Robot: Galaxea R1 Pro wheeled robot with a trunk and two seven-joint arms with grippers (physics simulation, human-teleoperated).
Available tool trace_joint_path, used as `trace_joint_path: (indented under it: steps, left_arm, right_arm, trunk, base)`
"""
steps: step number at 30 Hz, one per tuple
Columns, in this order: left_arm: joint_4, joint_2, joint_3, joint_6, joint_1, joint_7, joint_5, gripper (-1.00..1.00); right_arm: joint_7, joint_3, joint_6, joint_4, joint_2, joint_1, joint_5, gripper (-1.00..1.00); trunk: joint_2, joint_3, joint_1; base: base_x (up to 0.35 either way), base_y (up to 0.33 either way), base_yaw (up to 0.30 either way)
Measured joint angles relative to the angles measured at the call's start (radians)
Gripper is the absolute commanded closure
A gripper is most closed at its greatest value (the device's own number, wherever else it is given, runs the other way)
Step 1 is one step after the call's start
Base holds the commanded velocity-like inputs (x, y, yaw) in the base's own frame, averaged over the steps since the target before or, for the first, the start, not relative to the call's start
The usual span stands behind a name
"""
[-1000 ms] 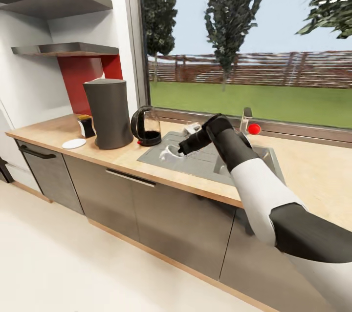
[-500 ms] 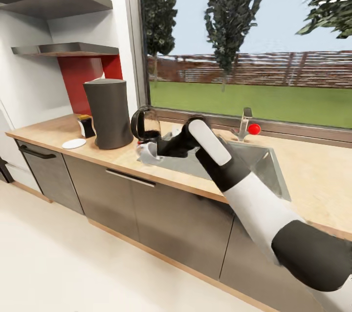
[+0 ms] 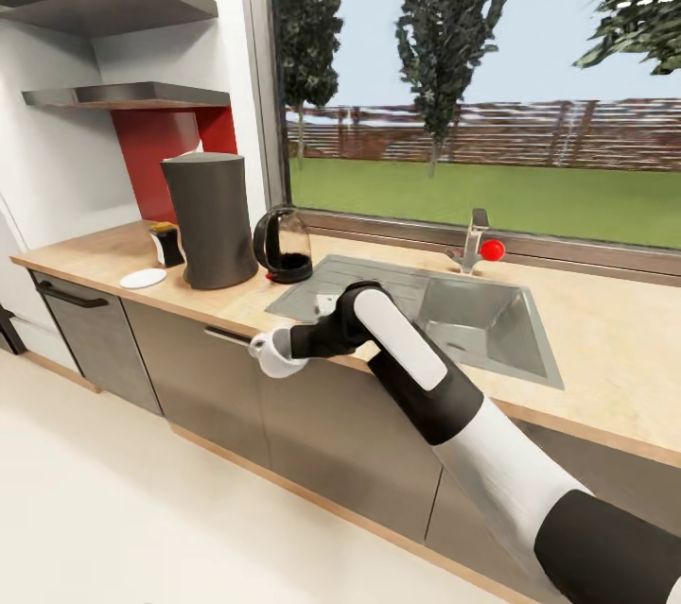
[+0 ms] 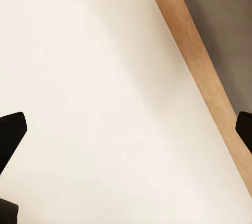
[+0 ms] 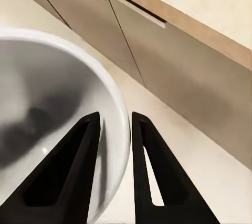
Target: Set up a coffee station on the kitchen countertop: keep the coffee maker on the countertop, move the bottle of coffee from the kitchen shelf to the counter next to the coffee maker, place a paper coffee filter on top of the coffee maker, put the saucer next to the coffee maker with the coffee cup on the saucer, and place the electric kettle next to the coffee maker.
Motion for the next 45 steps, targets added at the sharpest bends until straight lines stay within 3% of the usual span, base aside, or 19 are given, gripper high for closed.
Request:
trace_joint_path:
  steps: [18, 29, 45]
  left_arm:
    - [0.000, 0.000, 0.000, 0.000, 0.000, 0.000, 0.000, -1.00]
    - [0.000, 0.000, 0.001, 0.000, 0.000, 0.000, 0.000, -1.00]
    - [0.000, 0.000, 0.000, 0.000, 0.000, 0.000, 0.000, -1.00]
  right_arm:
    - [0.000, 0.005, 0.001, -0.010, 0.000, 0.026, 0.001, 1.00]
    - [0.000, 0.005, 0.001, -0.011, 0.000, 0.026, -0.001, 1.00]
    - [0.000, 0.005, 0.003, -0.010, 0.000, 0.025, 0.001, 1.00]
  trunk:
    - [0.000, 0.000, 0.000]
    - [0.000, 0.000, 0.000]
    - [0.000, 0.000, 0.000]
  base:
    - [0.132, 0.085, 0.000]
    - [0.134, 0.246, 0.012]
    - [0.010, 0.035, 0.247]
